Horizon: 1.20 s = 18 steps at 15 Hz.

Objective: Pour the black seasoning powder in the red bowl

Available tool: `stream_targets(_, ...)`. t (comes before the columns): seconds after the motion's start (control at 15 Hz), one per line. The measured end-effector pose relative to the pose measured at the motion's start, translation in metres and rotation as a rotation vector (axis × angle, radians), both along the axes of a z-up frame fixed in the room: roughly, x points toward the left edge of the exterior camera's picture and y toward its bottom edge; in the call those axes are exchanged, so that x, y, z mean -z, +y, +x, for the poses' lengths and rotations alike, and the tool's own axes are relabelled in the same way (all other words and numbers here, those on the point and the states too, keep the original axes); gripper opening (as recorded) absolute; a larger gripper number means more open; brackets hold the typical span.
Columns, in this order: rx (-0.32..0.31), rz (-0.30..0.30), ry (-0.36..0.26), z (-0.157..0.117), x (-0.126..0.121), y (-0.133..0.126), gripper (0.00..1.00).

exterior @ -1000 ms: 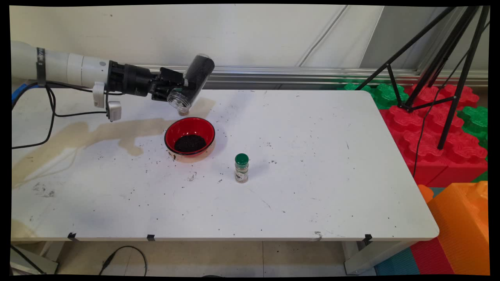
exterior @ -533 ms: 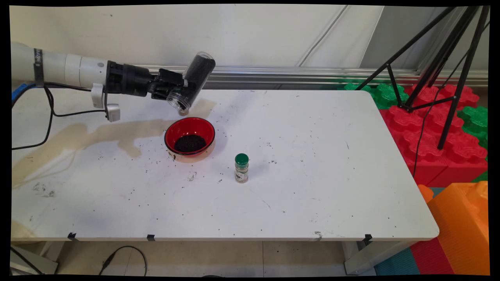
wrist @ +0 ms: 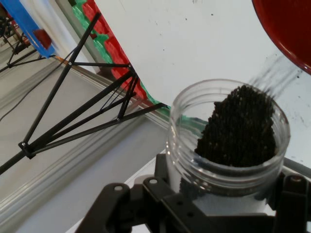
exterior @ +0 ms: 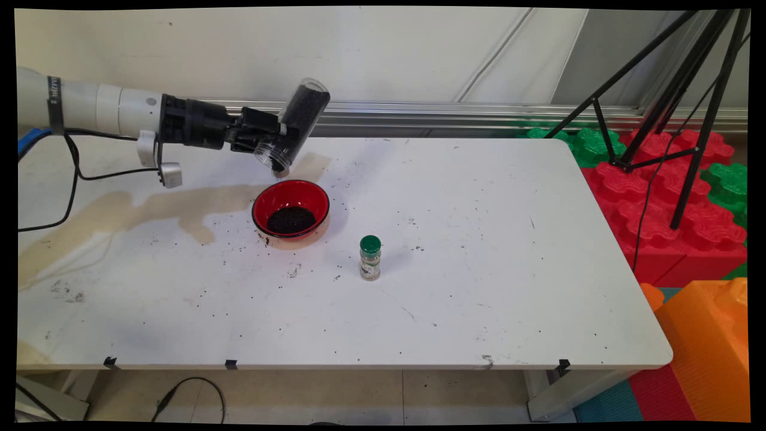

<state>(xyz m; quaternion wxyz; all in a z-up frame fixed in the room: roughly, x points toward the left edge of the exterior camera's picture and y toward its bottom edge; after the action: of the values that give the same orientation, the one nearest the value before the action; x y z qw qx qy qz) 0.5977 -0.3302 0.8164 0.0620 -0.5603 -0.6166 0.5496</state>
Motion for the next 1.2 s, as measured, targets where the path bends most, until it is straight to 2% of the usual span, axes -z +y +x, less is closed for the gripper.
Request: stream_targets(1.2, 0.019, -0.045, -0.027, 0.0033, -0.0036, 0.0006, 0.0)
